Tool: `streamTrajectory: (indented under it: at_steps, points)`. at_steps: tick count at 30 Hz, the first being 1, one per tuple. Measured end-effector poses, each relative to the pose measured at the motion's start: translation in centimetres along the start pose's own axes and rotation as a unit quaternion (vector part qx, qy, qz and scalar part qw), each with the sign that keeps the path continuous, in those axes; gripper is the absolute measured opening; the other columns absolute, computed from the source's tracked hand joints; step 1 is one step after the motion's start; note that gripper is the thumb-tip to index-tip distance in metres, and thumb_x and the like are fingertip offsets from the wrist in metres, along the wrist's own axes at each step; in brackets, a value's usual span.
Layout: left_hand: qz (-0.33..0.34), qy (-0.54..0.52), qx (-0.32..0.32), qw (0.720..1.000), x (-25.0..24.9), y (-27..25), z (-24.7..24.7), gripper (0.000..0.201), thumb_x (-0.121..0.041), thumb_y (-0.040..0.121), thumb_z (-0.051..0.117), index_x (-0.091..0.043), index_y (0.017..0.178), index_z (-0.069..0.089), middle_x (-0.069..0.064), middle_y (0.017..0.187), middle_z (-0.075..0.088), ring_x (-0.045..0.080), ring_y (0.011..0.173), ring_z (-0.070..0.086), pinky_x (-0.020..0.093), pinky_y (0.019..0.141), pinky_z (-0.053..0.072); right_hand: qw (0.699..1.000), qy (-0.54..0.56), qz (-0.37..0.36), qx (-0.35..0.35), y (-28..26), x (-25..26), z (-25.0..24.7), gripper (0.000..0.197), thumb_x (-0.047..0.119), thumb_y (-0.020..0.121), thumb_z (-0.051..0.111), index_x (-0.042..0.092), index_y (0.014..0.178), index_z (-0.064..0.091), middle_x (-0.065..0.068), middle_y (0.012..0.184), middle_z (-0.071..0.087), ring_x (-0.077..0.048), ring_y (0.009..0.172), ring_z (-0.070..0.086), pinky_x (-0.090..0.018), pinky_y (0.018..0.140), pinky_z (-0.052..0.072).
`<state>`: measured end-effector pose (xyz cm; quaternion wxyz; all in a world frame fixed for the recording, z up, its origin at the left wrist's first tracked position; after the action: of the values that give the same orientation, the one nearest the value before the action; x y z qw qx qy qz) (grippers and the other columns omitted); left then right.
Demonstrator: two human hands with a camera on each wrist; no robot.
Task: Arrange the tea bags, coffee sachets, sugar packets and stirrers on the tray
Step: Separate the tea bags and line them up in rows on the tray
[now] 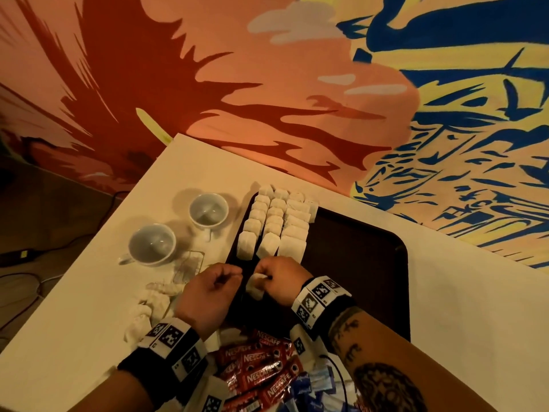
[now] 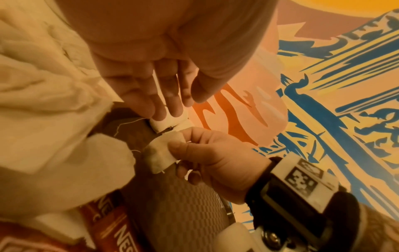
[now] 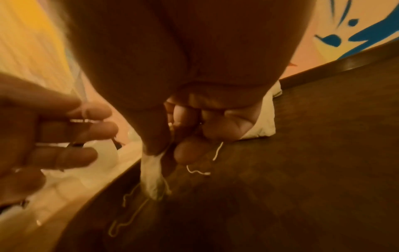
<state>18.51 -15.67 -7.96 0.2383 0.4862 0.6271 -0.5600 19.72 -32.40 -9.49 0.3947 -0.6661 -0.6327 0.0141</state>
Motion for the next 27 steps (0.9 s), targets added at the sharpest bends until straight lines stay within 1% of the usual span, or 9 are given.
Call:
streamTrajectory:
  at_steps: [3, 6, 11, 15, 18, 20, 22, 25, 27]
  points:
    - [-0.009, -0.013, 0.005, 1.000, 0.4, 0.5, -0.5, 0.016, -0.023, 0.092, 0.066, -0.035, 0.085, 0.073, -0.008, 0.081, 0.074, 0.012, 0.081, 0.069, 0.031, 0.073, 0.054, 0.999, -0.029, 0.008, -0.017, 1.0, 0.4, -0.7, 0.008, 0.035, 0.092, 0.062, 0.030, 0.097, 0.064, 0.000, 0.100, 0.068, -0.020, 0.091, 0.064, -0.033, 0.080, 0.054]
    - [-0.017, -0.029, 0.011, 0.999, 0.9, 1.0, -1.0, 0.022, -0.020, 0.092, 0.066, -0.037, 0.080, 0.073, -0.006, 0.082, 0.075, 0.015, 0.078, 0.069, 0.033, 0.073, 0.055, 0.997, -0.040, 0.013, -0.066, 2.0, 0.7, -2.4, 0.011, 0.034, 0.091, 0.062, 0.026, 0.096, 0.067, -0.001, 0.101, 0.067, -0.020, 0.093, 0.063, -0.032, 0.081, 0.054]
    - [-0.024, -0.051, -0.005, 0.998, 1.3, 1.0, -2.3, 0.015, -0.014, 0.092, 0.066, -0.026, 0.087, 0.074, -0.004, 0.084, 0.076, 0.011, 0.075, 0.069, 0.032, 0.074, 0.053, 0.995, -0.036, 0.050, -0.074, 3.5, -0.2, -3.5, 0.013, 0.033, 0.091, 0.063, 0.025, 0.098, 0.070, 0.000, 0.106, 0.065, -0.020, 0.097, 0.063, -0.035, 0.085, 0.054]
    - [-0.020, -0.028, -0.017, 0.999, 1.5, 0.3, -4.3, 0.014, -0.016, 0.093, 0.065, -0.026, 0.090, 0.073, -0.008, 0.083, 0.076, 0.004, 0.070, 0.067, 0.029, 0.071, 0.053, 0.993, -0.036, 0.068, -0.092, 3.9, -0.7, -4.1, 0.009, 0.034, 0.091, 0.063, 0.027, 0.095, 0.066, 0.002, 0.108, 0.061, -0.020, 0.099, 0.061, -0.033, 0.085, 0.052]
    - [-0.018, 0.016, -0.037, 0.999, 1.9, -0.3, -6.4, 0.014, -0.019, 0.094, 0.063, -0.030, 0.093, 0.071, -0.008, 0.084, 0.075, 0.004, 0.070, 0.067, 0.022, 0.063, 0.049, 0.991, -0.029, 0.079, -0.106, 3.8, -1.0, -4.2, 0.009, 0.033, 0.091, 0.063, 0.027, 0.097, 0.061, 0.003, 0.110, 0.055, -0.021, 0.101, 0.059, -0.033, 0.086, 0.050]
    - [-0.019, 0.063, -0.046, 0.997, 2.2, -0.6, -7.7, 0.014, -0.020, 0.094, 0.062, -0.032, 0.093, 0.070, -0.009, 0.087, 0.073, 0.007, 0.075, 0.066, 0.018, 0.061, 0.045, 0.989, -0.013, 0.087, -0.116, 3.6, -1.2, -4.2, 0.019, 0.033, 0.090, 0.063, 0.027, 0.106, 0.057, 0.003, 0.115, 0.051, -0.022, 0.102, 0.059, -0.034, 0.087, 0.050]
    - [-0.019, 0.099, -0.050, 0.994, 2.5, -1.1, -8.7, 0.016, -0.016, 0.094, 0.062, -0.031, 0.092, 0.069, -0.007, 0.089, 0.071, 0.008, 0.078, 0.064, 0.016, 0.060, 0.042, 0.987, 0.005, 0.094, -0.131, 3.0, -1.2, -4.3, 0.031, 0.033, 0.088, 0.063, 0.026, 0.116, 0.053, 0.002, 0.122, 0.049, -0.022, 0.100, 0.059, -0.033, 0.086, 0.051]
    - [-0.006, 0.144, -0.055, 0.988, 2.7, -1.9, -9.9, 0.019, -0.013, 0.090, 0.066, -0.032, 0.088, 0.068, -0.007, 0.090, 0.067, 0.012, 0.083, 0.061, 0.026, 0.067, 0.041, 0.983, 0.037, 0.087, -0.158, 1.5, -0.8, -4.6, 0.035, 0.034, 0.089, 0.065, 0.025, 0.120, 0.052, 0.001, 0.121, 0.049, -0.021, 0.097, 0.060, -0.031, 0.083, 0.049]
    - [-0.005, 0.184, -0.024, 0.983, 3.5, -2.6, -9.8, 0.017, -0.017, 0.088, 0.069, -0.034, 0.089, 0.067, -0.011, 0.093, 0.065, 0.008, 0.084, 0.059, 0.023, 0.068, 0.040, 0.980, 0.051, 0.076, -0.177, 0.0, -0.5, -4.4, 0.034, 0.036, 0.090, 0.063, 0.024, 0.120, 0.052, 0.000, 0.121, 0.052, -0.021, 0.098, 0.061, -0.032, 0.086, 0.050]
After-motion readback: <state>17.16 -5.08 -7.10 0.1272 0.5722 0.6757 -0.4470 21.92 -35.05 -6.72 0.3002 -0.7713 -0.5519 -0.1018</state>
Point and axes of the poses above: each hand's wrist, its own y-axis towards the middle knuckle, its own z-axis out of the palm, x = y × z, the point moved 8 cm from there along y, towards the middle knuckle
